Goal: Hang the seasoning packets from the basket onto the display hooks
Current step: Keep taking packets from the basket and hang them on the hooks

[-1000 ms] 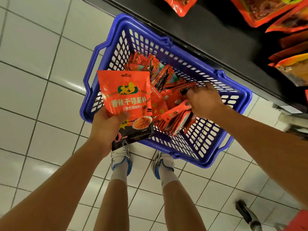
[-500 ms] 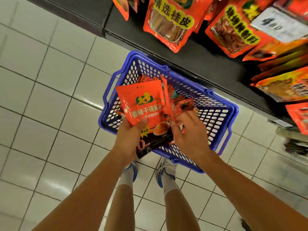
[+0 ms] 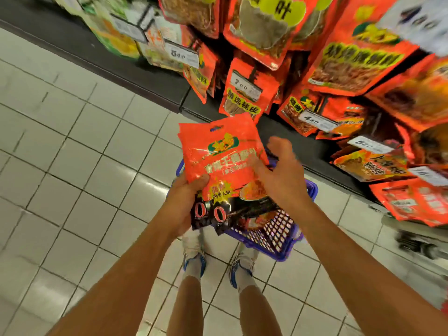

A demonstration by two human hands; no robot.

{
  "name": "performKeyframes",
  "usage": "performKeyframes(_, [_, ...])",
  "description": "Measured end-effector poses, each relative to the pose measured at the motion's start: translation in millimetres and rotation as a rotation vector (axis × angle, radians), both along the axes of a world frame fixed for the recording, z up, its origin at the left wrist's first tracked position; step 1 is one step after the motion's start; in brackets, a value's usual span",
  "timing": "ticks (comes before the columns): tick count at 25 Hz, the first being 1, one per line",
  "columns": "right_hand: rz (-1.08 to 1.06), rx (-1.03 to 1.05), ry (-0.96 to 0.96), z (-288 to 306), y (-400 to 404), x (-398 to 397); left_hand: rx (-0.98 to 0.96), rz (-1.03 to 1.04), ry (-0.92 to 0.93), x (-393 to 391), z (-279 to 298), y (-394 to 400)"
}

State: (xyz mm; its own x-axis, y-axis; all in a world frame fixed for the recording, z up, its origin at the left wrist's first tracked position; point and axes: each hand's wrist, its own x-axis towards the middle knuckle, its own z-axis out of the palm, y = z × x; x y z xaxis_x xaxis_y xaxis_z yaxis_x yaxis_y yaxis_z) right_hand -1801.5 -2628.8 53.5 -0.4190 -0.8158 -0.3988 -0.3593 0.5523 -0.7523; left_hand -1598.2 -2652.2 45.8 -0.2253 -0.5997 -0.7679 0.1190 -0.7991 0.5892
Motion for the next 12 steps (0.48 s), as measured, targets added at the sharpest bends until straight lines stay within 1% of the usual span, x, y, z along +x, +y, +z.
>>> performKeyframes(1, [-0.096,0.059,-0.222,24.3,-10.8,-7.2,-0.031,-0.022,0.016,0.9,25.1,-5.3])
performKeyframes(2, [-0.144,0.072,-0.446,53.2,-19.3,-11.1,-0.071,-0.044,0.029,1.1,52.9,-10.8])
performKeyframes(3, [-0.133,0.042,-0.571,82.0,-25.5,-12.4,-0.115,-0.060,0.037,0.4,82.9,-16.2])
performKeyframes(4, [-0.112,-0.013,-0.597,113.0,-30.0,-10.5,-0.173,-0.067,0.044,-0.3,113.9,-22.1])
performKeyframes(6, [-0.139,-0.136,-0.578,173.3,-36.6,-4.3,-0.274,-0.046,0.045,-1.4,171.3,-31.7])
performKeyframes(8, [-0.143,-0.284,-0.495,244.0,-43.7,-4.7,-0.364,-0.001,0.008,0.7,240.0,-43.6])
performKeyframes(10, [-0.114,-0.408,-0.451,323.2,-50.2,-10.2,-0.462,0.052,-0.046,3.9,311.4,-56.9])
performKeyframes(12, [-0.087,-0.514,-0.379,401.2,-54.9,-17.1,-0.571,0.091,-0.026,6.9,381.6,-71.8])
